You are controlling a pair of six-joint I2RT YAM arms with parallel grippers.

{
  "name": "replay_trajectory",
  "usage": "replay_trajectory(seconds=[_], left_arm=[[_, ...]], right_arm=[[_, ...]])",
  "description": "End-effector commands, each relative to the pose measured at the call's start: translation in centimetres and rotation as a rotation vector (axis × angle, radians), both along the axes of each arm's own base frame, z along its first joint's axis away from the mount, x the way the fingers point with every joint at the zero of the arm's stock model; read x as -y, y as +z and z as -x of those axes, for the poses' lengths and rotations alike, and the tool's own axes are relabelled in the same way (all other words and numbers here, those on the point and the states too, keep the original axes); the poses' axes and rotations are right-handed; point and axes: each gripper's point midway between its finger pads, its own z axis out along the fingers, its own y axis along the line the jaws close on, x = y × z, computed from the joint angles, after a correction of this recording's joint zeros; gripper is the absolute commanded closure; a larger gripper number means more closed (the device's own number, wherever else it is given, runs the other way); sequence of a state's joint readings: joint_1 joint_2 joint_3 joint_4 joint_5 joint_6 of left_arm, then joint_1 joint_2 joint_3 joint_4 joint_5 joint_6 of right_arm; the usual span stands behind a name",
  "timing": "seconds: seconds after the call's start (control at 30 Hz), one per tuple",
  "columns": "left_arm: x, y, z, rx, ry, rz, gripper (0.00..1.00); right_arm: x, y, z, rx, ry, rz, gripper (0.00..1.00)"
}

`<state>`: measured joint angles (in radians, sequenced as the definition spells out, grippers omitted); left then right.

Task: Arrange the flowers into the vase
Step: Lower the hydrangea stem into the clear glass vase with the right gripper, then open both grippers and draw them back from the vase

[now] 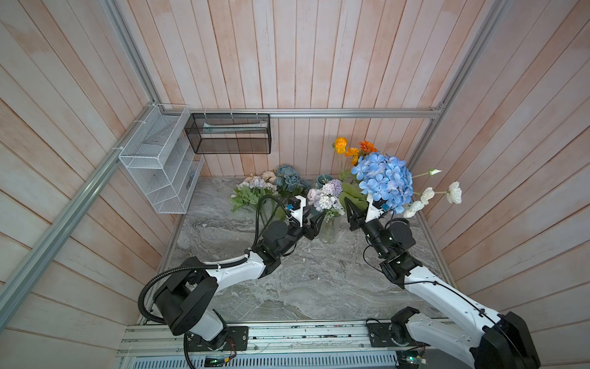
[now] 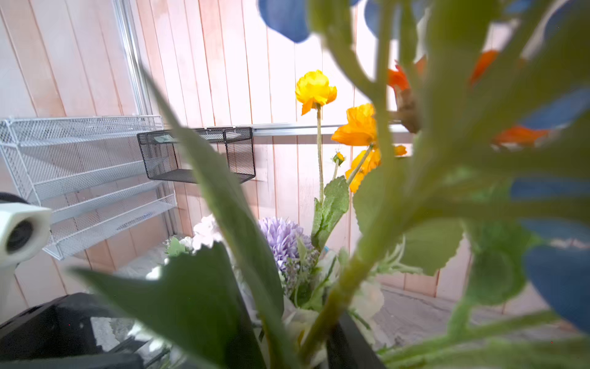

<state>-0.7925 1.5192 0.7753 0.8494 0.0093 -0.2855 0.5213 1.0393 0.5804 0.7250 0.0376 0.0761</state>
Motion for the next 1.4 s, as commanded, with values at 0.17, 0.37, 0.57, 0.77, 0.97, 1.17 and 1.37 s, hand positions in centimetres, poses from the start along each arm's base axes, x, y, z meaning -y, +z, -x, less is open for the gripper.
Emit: replay_trajectory(seconds=[0.17,0.37,0.57,0.77,0.97,1.17,1.37], left_arm=[[-2.5,-0.7,1.0,-0.039,0.059,-0.013,0.41],[-3.6,-2.4,1.5,-0.089,0.079,-0.020,0.41],[-4.6,-2.9,1.6,-0.104,0.115,-0.028,0.38],[-6.2,-3.2,0.8,-0.122,0.211,-0.046,0.09],[-8.3,-3.6,0.3,-0.150,0.281,-0.020,0.00],[-10.5,-4.5,-0.1,-0.190,0.333,0.003,0.00],[-11.6,-5.1,-0.1,-0.216,0.352,0.021,0.00]], right_arm=[[-0.7,-1.2,-1.2,-0.027,-0.002,0.004,0.84],[-1.5,-4.4,-1.7,-0.108,0.014,0.063,0.87],[-1.1,-4.5,-1.1,-0.120,0.005,0.079,0.73],[-1.7,-4.1,1.4,-0.156,0.080,0.099,0.44],[-1.6,-7.6,4.1,-0.253,0.130,0.105,0.30],[-1.4,-12.4,5.5,-0.354,0.154,0.072,0.12],[-0.8,-14.4,4.9,-0.298,0.110,0.072,0.02]])
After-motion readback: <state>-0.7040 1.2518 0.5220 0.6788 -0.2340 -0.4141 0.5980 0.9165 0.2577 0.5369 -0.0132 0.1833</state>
